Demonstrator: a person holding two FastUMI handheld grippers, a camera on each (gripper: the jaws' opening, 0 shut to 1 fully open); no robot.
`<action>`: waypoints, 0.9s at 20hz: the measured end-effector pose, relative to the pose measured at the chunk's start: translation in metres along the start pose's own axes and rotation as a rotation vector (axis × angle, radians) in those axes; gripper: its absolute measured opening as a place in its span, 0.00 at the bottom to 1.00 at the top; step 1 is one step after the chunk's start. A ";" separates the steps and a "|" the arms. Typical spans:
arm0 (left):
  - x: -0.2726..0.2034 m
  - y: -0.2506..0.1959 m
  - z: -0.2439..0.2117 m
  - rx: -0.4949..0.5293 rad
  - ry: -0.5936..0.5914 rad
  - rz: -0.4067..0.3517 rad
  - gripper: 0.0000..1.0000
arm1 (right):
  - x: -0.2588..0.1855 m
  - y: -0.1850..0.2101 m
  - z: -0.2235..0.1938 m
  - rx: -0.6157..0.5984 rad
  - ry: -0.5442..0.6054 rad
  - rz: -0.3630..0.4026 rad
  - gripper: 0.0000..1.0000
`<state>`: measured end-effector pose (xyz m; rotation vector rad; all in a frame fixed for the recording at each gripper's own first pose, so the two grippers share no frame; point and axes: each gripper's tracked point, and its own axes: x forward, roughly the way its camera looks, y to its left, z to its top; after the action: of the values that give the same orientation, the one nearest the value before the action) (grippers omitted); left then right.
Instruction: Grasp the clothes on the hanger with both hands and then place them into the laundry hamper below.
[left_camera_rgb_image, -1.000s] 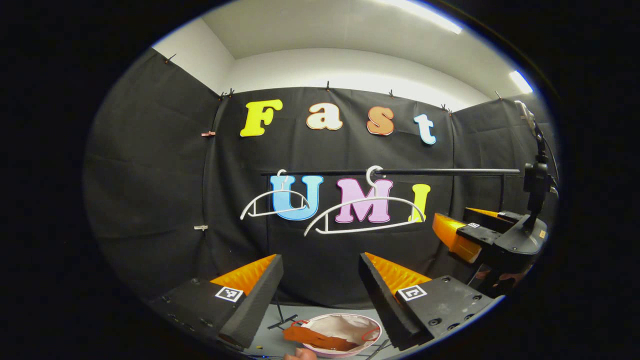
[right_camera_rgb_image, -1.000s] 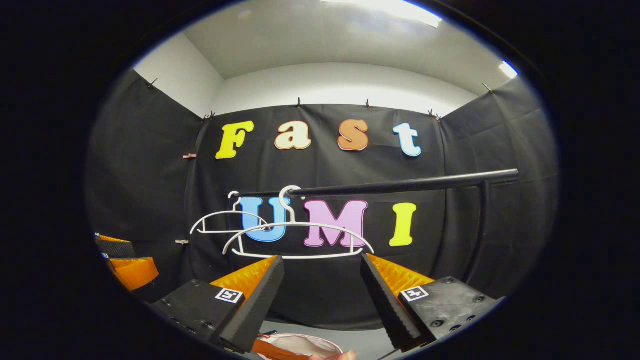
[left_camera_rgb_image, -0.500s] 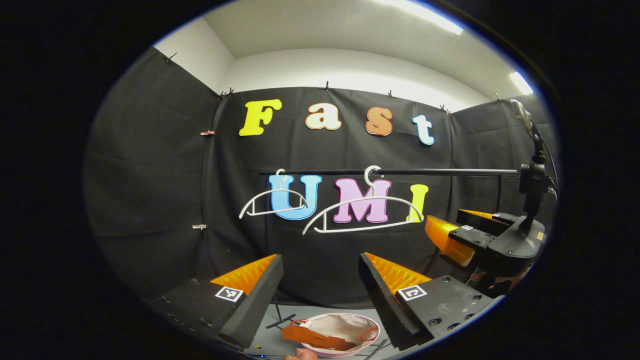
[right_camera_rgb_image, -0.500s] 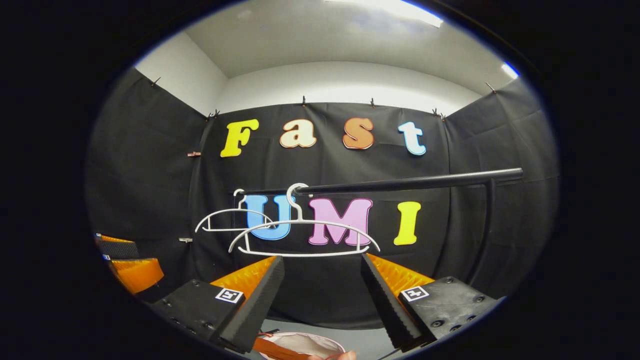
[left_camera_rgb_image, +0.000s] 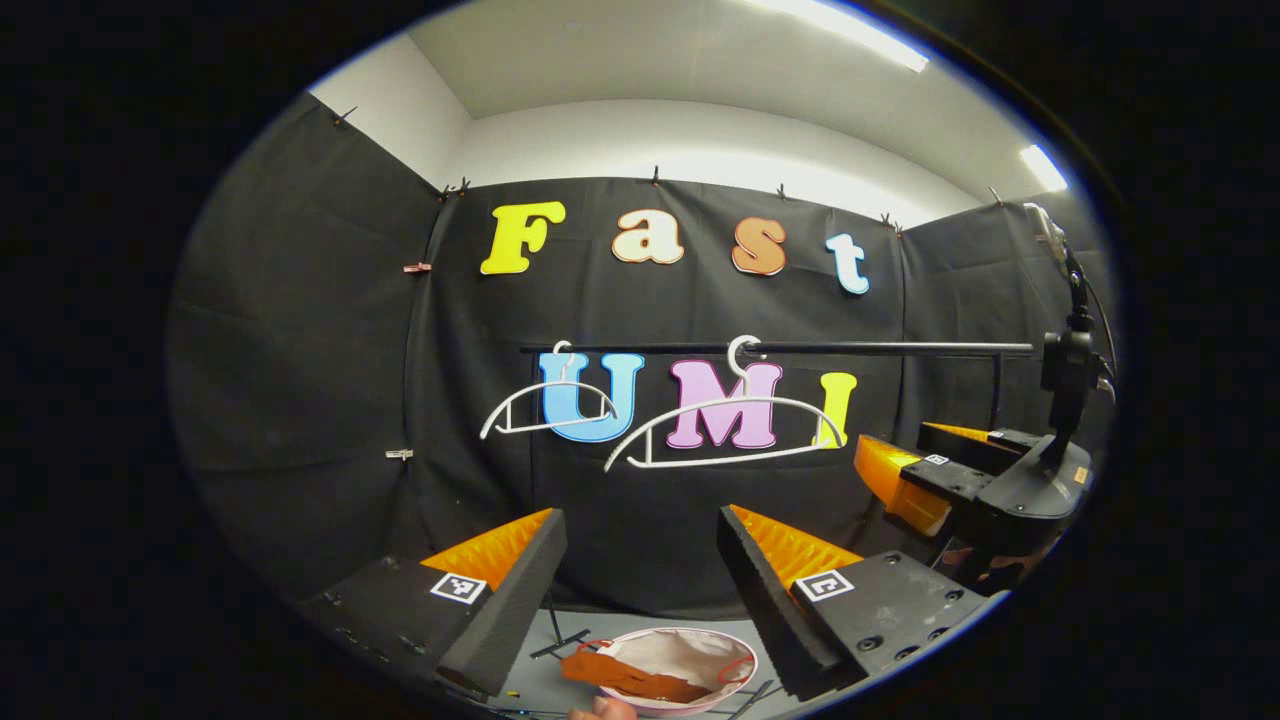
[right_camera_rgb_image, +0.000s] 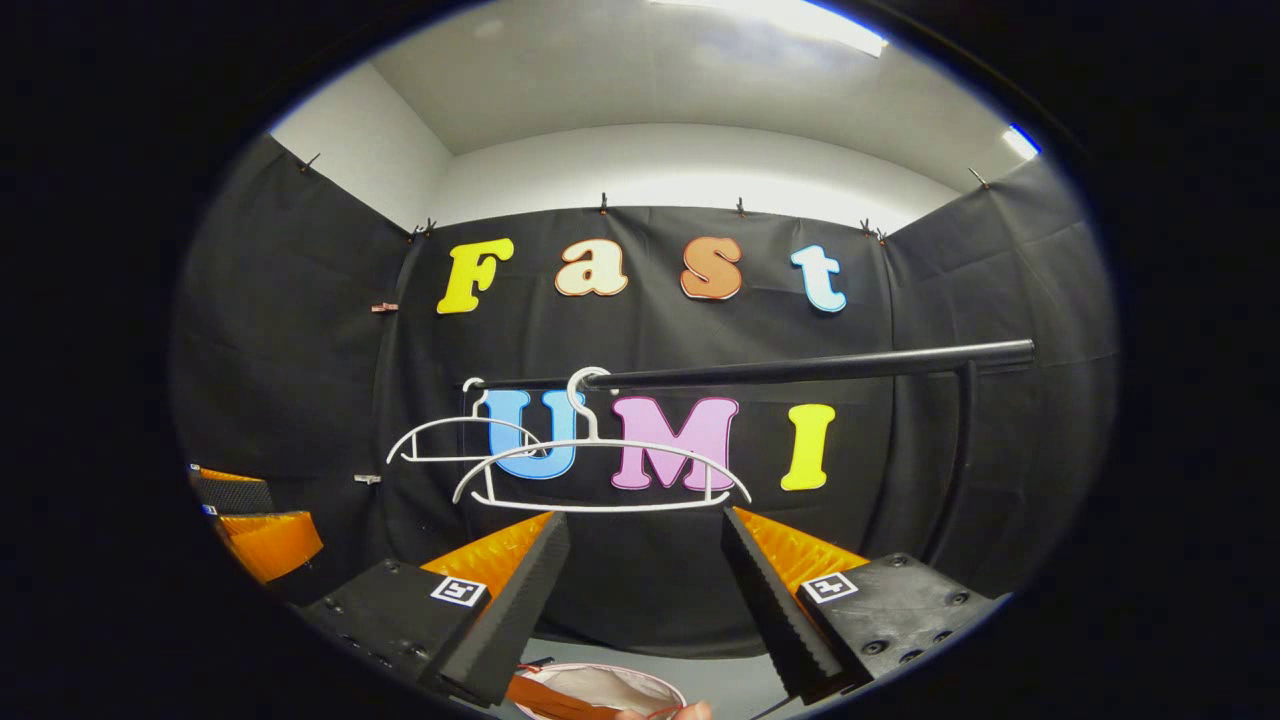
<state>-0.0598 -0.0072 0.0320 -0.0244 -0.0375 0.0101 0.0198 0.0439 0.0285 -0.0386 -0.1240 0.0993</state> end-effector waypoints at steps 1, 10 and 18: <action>0.000 0.000 0.000 -0.001 -0.002 0.001 0.96 | 0.000 0.000 0.001 -0.002 -0.002 -0.001 0.98; -0.003 0.001 -0.001 0.001 0.002 -0.008 0.96 | 0.002 0.007 0.003 -0.009 -0.010 0.007 0.98; -0.003 0.009 -0.001 0.001 0.004 -0.009 0.96 | 0.004 0.013 0.005 -0.021 -0.016 0.014 0.98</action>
<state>-0.0630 0.0014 0.0302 -0.0230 -0.0338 0.0007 0.0216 0.0568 0.0330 -0.0600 -0.1410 0.1122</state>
